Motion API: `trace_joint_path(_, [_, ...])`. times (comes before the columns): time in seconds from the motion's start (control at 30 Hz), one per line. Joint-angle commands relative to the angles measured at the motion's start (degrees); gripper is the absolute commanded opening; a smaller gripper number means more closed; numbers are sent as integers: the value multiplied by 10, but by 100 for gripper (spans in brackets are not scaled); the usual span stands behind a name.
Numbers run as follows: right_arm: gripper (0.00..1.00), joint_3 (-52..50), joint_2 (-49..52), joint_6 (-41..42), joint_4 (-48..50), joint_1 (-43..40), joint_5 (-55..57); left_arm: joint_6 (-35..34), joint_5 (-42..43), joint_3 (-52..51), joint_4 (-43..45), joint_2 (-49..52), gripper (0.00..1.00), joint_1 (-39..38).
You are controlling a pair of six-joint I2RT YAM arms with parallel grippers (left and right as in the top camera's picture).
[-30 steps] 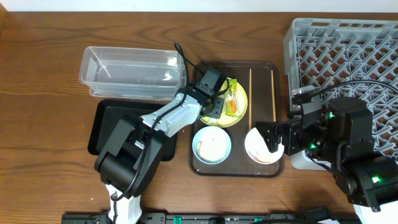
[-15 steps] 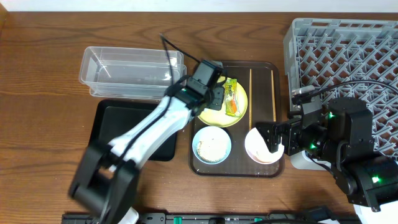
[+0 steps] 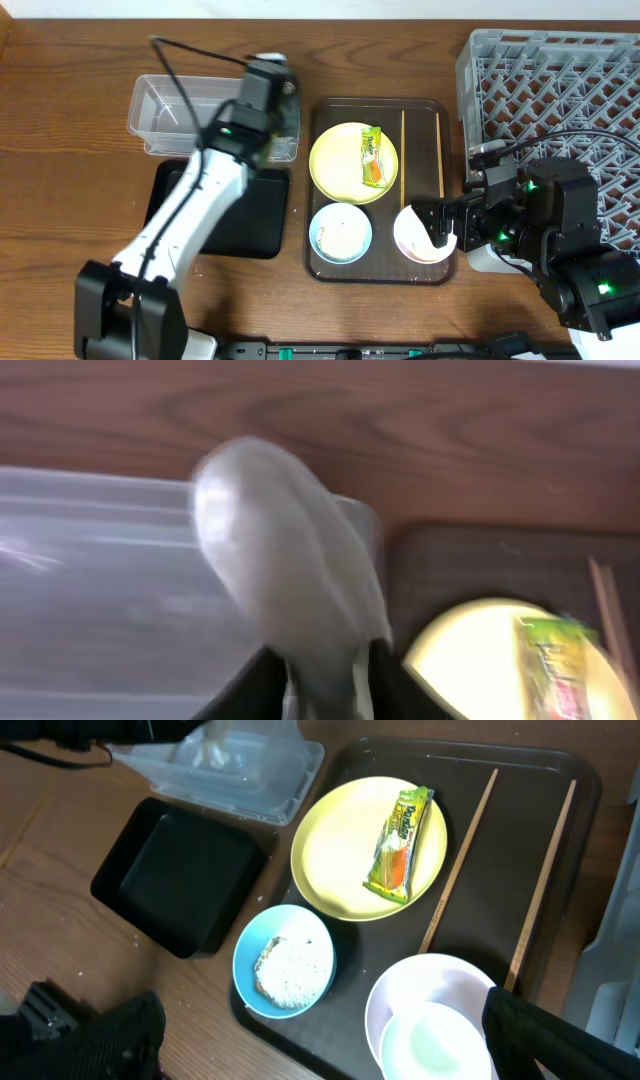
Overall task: Sort waste into correct bins and load items into the dishwasher rack
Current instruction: 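Carry the tissue left and drop it into the clear bin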
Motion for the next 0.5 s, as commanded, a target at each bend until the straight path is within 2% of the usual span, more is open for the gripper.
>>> trace_joint_path(0.0, [99,9,-3,6,-3,2,-4,10,7,9,7,16,40,28])
trace_joint_path(0.07, [99,9,-3,6,-3,2,-5,10,26,9,3,17,59,37])
trace_joint_path(0.13, [99,9,-3,6,-5,2,-4,10,45,9,3,13,69,38])
trace_joint_path(0.23, [99,9,-3,6,-12,2,-4,-3,82,9,5,-1,75,28])
trace_joint_path(0.33, [99,9,-3,6,-23,2,-4,-29,144,9,18,-7,75,1])
trace_joint_path(0.47, [99,9,-2,6,-29,2,-4,-13,152,9,37,13,75,-57])
